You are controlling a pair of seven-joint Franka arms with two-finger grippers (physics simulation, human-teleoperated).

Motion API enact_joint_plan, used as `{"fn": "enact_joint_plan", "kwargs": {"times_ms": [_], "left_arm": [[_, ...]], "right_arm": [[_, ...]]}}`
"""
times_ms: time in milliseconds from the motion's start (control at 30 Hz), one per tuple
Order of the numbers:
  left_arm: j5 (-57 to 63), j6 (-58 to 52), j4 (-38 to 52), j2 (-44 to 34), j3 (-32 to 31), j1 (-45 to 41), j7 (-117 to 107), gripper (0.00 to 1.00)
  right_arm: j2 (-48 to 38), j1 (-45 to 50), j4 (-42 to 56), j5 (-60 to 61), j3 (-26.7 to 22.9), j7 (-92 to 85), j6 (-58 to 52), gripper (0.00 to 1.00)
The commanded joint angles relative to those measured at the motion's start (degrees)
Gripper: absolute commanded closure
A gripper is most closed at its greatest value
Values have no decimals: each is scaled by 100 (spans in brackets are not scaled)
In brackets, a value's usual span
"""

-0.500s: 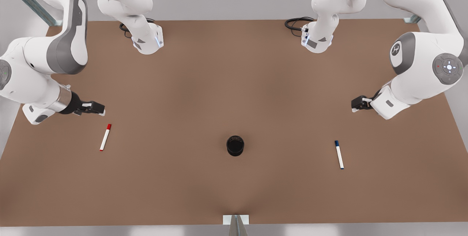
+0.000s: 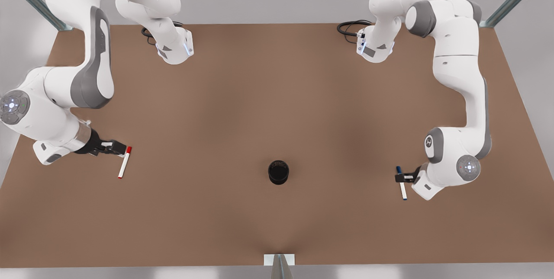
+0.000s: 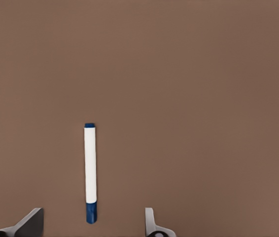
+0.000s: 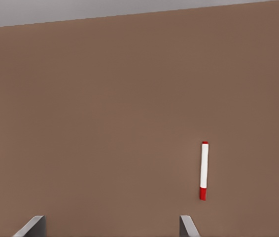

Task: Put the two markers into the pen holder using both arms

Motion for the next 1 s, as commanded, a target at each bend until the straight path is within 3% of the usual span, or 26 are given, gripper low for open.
{"fn": "enact_joint_plan", "kwargs": {"times_ms": [0,100,167,200,400,567,867,900,967], "left_arm": [[63,1007,-37,118,54,19,-330,1],[529,1439,-19,373,54,19,-321,8],[529,1500,16,540,54,11,-365,31],[520,1658,33,663,54,2,-383,35],[512,1869,51,892,54,11,-646,39],[503,1869,51,936,63,19,-690,48],[494,1869,51,988,63,72,-690,55],[494,1869,51,988,63,72,-690,56],[494,1869,51,997,63,72,-690,56]], "right_arm": [[451,-27,-34,5,-1,44,945,0],[1287,-45,-34,5,-10,61,1578,0],[1489,-106,-34,5,-1,88,1666,0],[1604,-238,-104,14,-1,52,1772,0],[1138,-677,-1528,22,17,-132,2713,0],[1428,-1099,-1598,31,17,-158,2871,0],[2017,-1213,-1624,-180,8,-238,3530,0],[2026,-1205,-1642,-320,8,-238,3521,1],[2017,-1205,-1712,-338,8,-238,3513,17]]}}
